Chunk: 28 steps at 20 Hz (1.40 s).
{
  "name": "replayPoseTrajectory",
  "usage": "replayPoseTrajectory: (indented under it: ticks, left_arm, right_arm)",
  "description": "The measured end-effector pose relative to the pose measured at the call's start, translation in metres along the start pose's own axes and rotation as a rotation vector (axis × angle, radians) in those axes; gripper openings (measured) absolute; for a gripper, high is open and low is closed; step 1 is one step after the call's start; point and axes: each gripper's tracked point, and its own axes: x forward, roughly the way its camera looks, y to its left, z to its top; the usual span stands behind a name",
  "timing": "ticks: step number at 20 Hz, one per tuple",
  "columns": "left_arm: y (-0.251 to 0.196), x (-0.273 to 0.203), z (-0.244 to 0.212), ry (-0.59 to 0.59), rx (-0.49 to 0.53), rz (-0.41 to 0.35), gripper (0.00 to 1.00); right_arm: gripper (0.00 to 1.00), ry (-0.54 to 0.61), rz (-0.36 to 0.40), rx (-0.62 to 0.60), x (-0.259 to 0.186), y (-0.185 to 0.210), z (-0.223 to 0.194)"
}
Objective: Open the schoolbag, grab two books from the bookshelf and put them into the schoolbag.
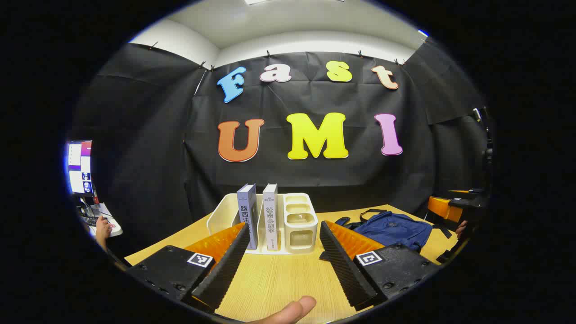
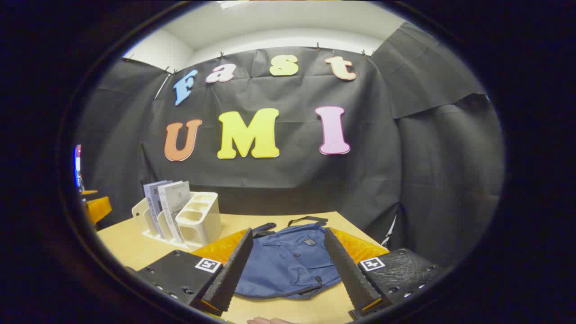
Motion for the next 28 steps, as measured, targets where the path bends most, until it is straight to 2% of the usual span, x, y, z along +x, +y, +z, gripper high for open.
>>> replayPoseTrajectory:
  ticks: [4,7,8,16,18,20,23,25,28]
  left_arm:
    - [0.009,0.005,-0.005,0.022,-0.014,0.029,0.99]
    - [0.017,0.01,-0.011,0.046,-0.028,0.045,0.99]
    - [0.02,0.01,-0.013,0.05,-0.032,0.051,0.99]
    - [0.021,0.012,-0.022,0.077,-0.038,0.056,1.0]
    - [0.021,0.013,-0.023,0.081,-0.031,0.054,0.99]
    - [0.022,0.013,-0.023,0.082,-0.022,0.054,1.0]
    - [0.022,0.012,-0.023,0.082,-0.01,0.053,1.0]
    - [0.024,0.013,-0.022,0.076,-0.001,0.053,0.99]
    - [0.031,0.016,-0.025,0.084,0.005,0.063,0.99]
  right_arm:
    - [0.96,-0.015,-0.005,-0.065,-0.009,0.008,-0.001]
    - [0.93,-0.004,0.002,-0.068,-0.011,0.014,-0.003]
    - [0.98,0.001,0.007,-0.064,-0.011,0.016,-0.005]
    - [0.93,0.034,0.031,-0.137,-0.009,0.03,-0.023]
    - [0.95,0.044,0.038,-0.152,-0.006,0.035,-0.028]
    - [0.98,0.064,0.054,-0.176,0.001,0.046,-0.036]
    - [0.95,0.109,0.078,-0.233,0.015,0.065,-0.055]
    - [0.99,0.153,0.131,-0.284,0.03,0.09,-0.073]
    - [0.96,0.205,0.16,-0.349,0.047,0.117,-0.099]
